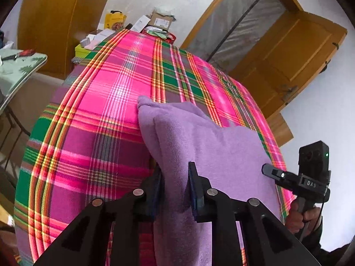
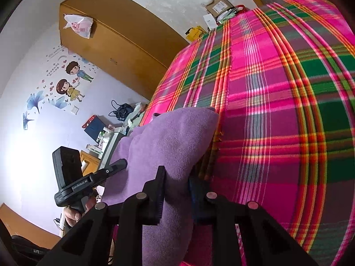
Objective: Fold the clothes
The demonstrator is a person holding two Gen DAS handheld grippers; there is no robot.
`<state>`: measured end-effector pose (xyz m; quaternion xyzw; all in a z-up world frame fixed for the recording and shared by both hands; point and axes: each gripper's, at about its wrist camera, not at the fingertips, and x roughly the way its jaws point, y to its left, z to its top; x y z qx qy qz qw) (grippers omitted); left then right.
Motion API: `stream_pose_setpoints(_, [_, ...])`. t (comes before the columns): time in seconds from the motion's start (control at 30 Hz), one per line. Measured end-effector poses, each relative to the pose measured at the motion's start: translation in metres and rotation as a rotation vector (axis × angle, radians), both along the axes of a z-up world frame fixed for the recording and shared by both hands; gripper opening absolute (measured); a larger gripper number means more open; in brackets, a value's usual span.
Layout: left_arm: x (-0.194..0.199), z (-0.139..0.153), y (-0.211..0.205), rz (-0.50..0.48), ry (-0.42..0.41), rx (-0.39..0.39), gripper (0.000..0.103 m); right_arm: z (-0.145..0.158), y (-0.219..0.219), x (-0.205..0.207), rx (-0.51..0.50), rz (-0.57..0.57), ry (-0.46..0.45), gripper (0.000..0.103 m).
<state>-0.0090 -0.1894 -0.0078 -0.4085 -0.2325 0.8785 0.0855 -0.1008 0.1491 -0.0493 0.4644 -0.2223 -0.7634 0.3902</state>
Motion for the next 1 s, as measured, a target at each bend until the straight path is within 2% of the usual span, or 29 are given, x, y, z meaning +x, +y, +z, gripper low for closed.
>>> stream_pose_setpoints(0.13, [-0.004,0.009,0.010,-0.027,0.007,-0.030,0.021,0.011,0.007,-0.002,0.002,-0.015,0.023,0.019])
stream_pose_setpoints(0.6, [-0.042,0.023,0.051,-0.112,0.010,-0.043,0.021,0.031,0.050,-0.010,0.020,-0.101,0.057,0.019])
stream_pose_setpoints(0.77, [-0.064,0.030,0.080,-0.167,0.009,-0.076,0.021,0.039,0.072,-0.014,0.040,-0.140,0.069,0.019])
stream_pose_setpoints(1.0, [-0.100,0.035,0.121,-0.235,0.006,-0.085,0.021,0.049,0.112,-0.030,0.077,-0.214,0.085,0.019])
